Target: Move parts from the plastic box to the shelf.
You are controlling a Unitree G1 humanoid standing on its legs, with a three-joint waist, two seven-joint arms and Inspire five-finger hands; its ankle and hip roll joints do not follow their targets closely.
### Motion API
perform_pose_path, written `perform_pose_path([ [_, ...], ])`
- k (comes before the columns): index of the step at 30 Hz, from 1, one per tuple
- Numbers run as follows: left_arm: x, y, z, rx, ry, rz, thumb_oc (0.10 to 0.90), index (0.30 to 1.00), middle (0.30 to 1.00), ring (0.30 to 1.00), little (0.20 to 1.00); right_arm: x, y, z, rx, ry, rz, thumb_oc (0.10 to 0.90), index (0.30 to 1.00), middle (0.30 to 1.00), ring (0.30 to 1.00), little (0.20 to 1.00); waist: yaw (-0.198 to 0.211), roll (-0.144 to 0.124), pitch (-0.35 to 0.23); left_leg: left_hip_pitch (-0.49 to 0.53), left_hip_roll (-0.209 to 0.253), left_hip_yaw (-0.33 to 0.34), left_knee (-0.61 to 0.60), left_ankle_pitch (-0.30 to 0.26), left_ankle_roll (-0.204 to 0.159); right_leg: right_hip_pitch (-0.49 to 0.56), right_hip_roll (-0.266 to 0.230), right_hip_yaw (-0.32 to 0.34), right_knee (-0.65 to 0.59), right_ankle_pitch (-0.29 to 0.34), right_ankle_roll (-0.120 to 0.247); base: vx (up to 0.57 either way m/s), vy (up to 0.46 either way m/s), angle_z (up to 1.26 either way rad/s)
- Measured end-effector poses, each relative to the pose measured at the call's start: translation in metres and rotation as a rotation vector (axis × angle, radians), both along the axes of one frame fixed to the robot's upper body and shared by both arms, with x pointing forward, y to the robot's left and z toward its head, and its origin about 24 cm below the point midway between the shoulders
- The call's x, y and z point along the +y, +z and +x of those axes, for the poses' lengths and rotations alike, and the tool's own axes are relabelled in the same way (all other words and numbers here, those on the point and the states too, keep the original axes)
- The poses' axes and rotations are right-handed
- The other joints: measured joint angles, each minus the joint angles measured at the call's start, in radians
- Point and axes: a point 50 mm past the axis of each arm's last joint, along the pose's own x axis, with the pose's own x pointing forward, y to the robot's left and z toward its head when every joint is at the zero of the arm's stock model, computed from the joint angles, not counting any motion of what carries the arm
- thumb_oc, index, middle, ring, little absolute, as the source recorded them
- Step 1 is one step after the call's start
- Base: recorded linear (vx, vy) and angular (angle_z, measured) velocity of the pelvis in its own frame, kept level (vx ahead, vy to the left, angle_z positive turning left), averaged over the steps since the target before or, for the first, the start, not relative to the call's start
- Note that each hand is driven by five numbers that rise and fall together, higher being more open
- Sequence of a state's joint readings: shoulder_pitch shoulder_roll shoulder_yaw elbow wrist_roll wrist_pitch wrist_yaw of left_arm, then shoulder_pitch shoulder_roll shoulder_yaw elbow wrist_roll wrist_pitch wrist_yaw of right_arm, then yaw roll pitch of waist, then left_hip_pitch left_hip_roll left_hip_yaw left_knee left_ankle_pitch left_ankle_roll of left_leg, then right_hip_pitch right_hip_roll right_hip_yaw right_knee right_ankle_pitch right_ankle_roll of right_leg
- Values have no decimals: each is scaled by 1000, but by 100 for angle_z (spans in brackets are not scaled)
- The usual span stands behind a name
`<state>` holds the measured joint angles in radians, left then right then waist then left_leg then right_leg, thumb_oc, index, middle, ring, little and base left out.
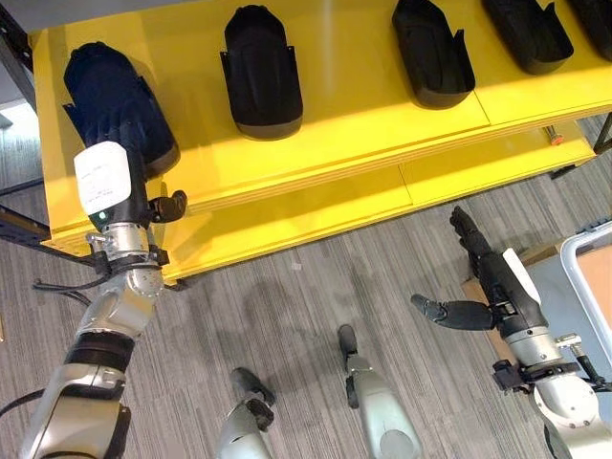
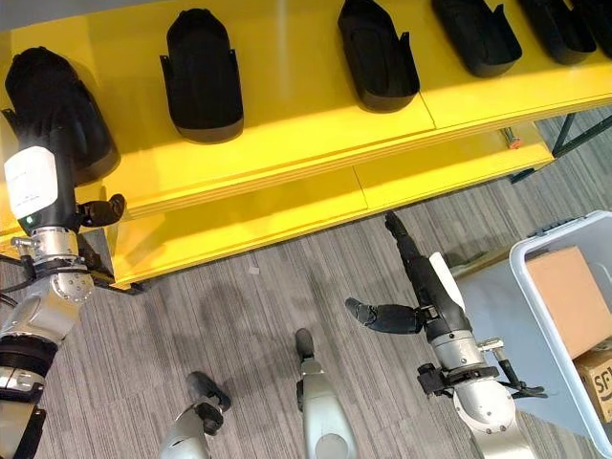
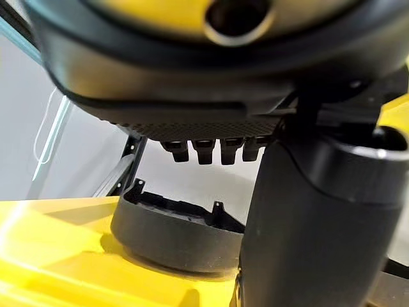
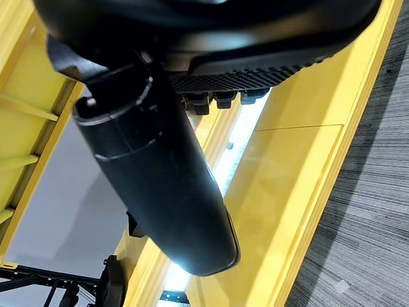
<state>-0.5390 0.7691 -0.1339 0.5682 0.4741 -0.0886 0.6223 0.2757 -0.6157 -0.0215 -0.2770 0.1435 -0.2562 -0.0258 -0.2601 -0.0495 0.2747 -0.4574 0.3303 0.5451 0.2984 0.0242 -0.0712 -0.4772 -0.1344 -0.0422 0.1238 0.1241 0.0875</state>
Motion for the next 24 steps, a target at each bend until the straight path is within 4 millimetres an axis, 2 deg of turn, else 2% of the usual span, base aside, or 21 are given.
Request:
perform_pose_path([
  [9,-2,4,0,-23,-15,-34,900,1000,1000,1000,1000,2,-1,0,2,8,2,900,1000,1000,1000,1000,-1,-2,1,-9,-1,-3,-1,-1,2,-6,0,0,-1,0,0,0,0,0],
  [18,-8,9,-2,-55,-47,-24,900,1000,1000,1000,1000,2,2,2,-10,12,1,900,1000,1000,1000,1000,17,-13,7,-11,-3,-3,-5,0,0,-5,0,-2,-3,0,1,0,0,0],
  [24,-5,16,-1,-84,-12,-29,900,1000,1000,1000,1000,2,1,1,-10,13,2,900,1000,1000,1000,1000,5,-21,11,-11,-3,-1,-6,1,1,-7,1,-1,-5,0,1,0,0,0],
])
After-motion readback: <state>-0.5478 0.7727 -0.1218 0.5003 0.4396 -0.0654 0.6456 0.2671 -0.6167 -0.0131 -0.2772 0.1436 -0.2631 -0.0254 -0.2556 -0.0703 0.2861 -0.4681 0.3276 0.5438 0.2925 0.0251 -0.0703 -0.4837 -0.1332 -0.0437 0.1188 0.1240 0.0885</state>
